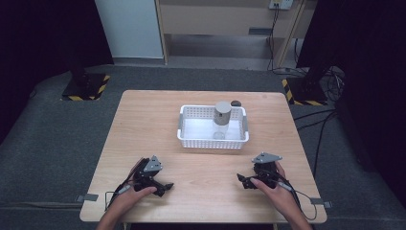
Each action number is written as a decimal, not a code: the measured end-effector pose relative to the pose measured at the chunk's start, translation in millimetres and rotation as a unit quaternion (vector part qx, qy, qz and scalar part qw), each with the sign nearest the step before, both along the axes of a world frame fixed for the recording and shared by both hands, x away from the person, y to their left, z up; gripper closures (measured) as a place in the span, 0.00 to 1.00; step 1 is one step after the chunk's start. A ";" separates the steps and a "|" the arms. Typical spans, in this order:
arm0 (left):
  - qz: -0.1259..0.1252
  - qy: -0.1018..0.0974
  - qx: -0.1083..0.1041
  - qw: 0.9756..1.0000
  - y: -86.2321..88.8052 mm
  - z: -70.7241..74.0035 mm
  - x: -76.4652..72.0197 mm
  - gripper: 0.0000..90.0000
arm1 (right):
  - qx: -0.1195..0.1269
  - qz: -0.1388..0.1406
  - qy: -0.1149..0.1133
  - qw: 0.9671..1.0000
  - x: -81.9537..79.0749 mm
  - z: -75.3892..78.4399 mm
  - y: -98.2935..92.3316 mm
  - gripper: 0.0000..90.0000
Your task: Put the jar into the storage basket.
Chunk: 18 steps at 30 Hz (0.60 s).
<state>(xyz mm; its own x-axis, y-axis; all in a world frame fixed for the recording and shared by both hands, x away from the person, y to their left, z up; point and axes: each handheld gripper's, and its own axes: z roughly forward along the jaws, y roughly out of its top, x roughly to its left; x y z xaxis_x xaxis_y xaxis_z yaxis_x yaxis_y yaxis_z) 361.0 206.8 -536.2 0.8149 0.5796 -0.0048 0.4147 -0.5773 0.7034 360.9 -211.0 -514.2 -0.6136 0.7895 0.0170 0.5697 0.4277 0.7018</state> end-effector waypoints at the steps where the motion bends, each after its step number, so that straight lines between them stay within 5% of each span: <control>1: 0.000 0.000 0.000 1.000 0.0 0.0 0.0 0.00 | -0.001 -0.001 0.003 1.000 -1.1 -4.0 0.0 0.05; 8: 0.000 0.000 0.000 1.000 0.0 0.0 -0.1 0.00 | -0.003 -0.001 0.000 1.000 -7.9 -21.8 2.4 0.03; 18: 0.000 0.000 0.000 1.000 0.0 -0.1 -0.1 0.00 | -0.002 -0.005 -0.007 1.000 -9.8 -23.5 2.7 0.02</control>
